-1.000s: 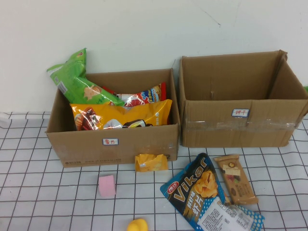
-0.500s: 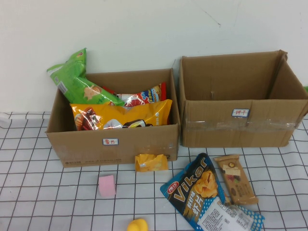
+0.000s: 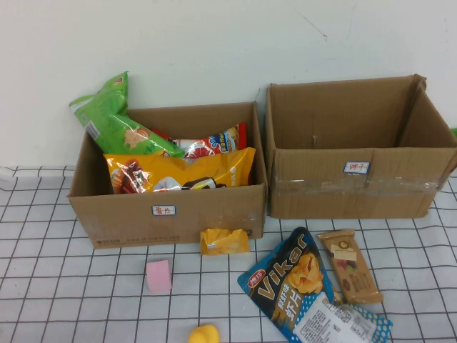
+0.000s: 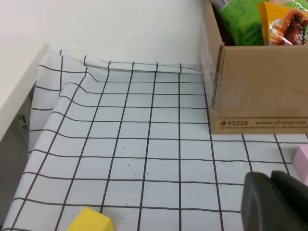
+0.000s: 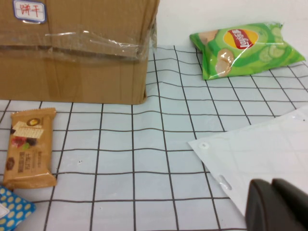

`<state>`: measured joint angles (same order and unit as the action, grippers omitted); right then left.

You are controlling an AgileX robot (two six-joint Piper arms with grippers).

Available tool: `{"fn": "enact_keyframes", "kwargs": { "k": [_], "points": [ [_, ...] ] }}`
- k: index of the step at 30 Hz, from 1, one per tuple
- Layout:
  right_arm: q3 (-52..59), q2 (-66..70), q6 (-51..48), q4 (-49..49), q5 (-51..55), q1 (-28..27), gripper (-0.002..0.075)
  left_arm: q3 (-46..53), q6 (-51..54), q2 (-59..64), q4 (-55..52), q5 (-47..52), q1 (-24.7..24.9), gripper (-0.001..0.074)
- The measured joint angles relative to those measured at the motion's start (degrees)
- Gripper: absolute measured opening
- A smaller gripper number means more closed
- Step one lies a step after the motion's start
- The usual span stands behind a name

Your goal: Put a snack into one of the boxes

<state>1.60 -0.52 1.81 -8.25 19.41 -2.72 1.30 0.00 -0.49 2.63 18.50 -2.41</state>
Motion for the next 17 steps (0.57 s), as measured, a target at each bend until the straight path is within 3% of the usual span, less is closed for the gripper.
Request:
{"fn": "enact_keyframes", "kwargs": {
  "k": [17],
  "points": [
    [0.0, 0.0, 0.2, 0.0, 0.2, 0.0, -0.0001, 0.0, 0.0, 0.0, 0.0, 0.0, 0.0, -0.0001]
  ]
}}
